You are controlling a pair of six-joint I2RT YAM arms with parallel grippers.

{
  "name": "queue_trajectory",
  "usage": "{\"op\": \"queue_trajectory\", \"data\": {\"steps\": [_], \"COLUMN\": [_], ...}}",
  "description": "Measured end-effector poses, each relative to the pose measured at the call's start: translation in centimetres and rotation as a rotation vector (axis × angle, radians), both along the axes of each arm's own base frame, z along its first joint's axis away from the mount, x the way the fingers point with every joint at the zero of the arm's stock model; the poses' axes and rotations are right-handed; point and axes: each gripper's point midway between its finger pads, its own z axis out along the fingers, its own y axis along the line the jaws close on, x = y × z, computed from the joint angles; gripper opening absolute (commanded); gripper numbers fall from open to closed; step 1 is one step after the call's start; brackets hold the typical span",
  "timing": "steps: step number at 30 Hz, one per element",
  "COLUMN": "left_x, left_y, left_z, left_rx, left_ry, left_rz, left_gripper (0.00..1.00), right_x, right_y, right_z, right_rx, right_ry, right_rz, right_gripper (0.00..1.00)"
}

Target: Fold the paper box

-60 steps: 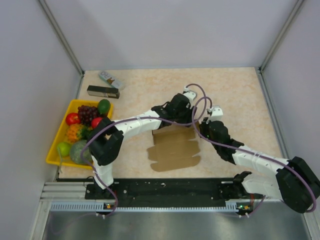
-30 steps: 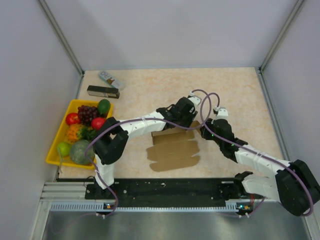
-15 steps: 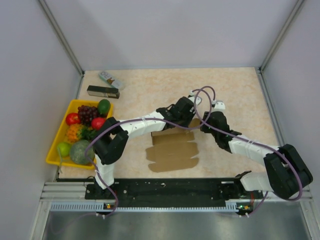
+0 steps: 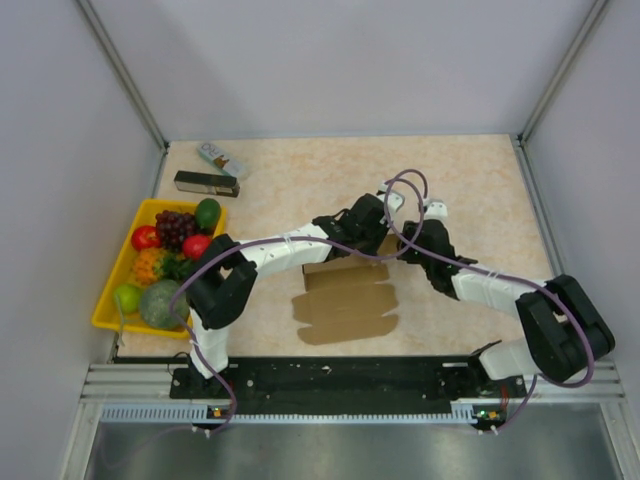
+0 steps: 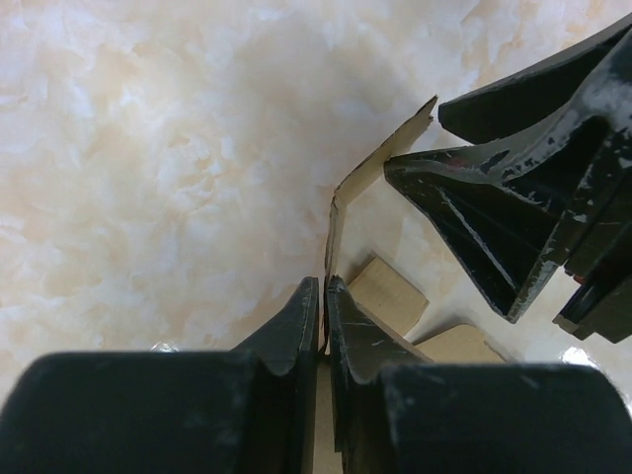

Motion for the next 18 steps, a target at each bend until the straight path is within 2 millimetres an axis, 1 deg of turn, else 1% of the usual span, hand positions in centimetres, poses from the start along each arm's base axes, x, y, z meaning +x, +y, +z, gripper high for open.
{"op": "queue_trajectory", "data": {"steps": [1,2,3,5,6,8,9,10,13,15,16,17,18], "left_x": [0.0,0.0,0.0,0.0,0.0,0.0,0.0,0.0,-0.1,-0.1,0.0,0.0,0.0], "left_y": [0.0,-0.1,-0.1,-0.1,-0.1,-0.1,-0.1,-0.1,-0.1,-0.1,-0.1,-0.1,-0.1], "left_z": [0.0,0.0,0.0,0.0,0.0,0.0,0.0,0.0,0.0,0.0,0.0,0.0,0.0], "left_rx": [-0.001,-0.003,-0.003,-0.004,-0.005,-0.005,-0.005,-0.005,-0.008,-0.008,-0.008,-0.009,-0.008], "left_ry": [0.0,0.001,0.001,0.002,0.002,0.002,0.003,0.003,0.004,0.004,0.004,0.003,0.002], "left_rz": [-0.001,-0.002,-0.002,-0.001,0.0,0.001,0.001,0.001,0.003,0.004,0.004,0.005,0.006], "left_gripper": [0.06,0.01,0.0,0.0,0.0,0.0,0.0,0.0,0.0,0.0,0.0,0.0,0.0], "right_x": [0.0,0.0,-0.1,-0.3,-0.6,-1.6,-2.0,-2.6,-4.5,-5.5,-6.2,-6.6,-7.2], "right_y": [0.0,0.0,0.0,0.1,0.1,0.1,0.1,0.1,0.0,0.1,0.3,0.4,0.8], "right_z": [0.0,0.0,-0.1,-0.1,0.0,0.7,1.2,1.9,4.0,4.7,4.7,4.5,4.2], "right_rx": [0.003,0.005,0.006,0.015,0.025,0.051,0.066,0.088,0.155,0.208,0.235,0.254,0.273], "right_ry": [0.0,0.002,0.015,0.038,0.049,0.063,0.06,0.054,0.026,0.018,0.021,0.03,0.05], "right_rz": [0.001,0.001,-0.001,0.0,0.0,0.004,0.009,0.018,0.039,0.057,0.073,0.086,0.104], "right_gripper": [0.45,0.47,0.52,0.57,0.62,0.66,0.69,0.7,0.69,0.65,0.62,0.54,0.49]}}
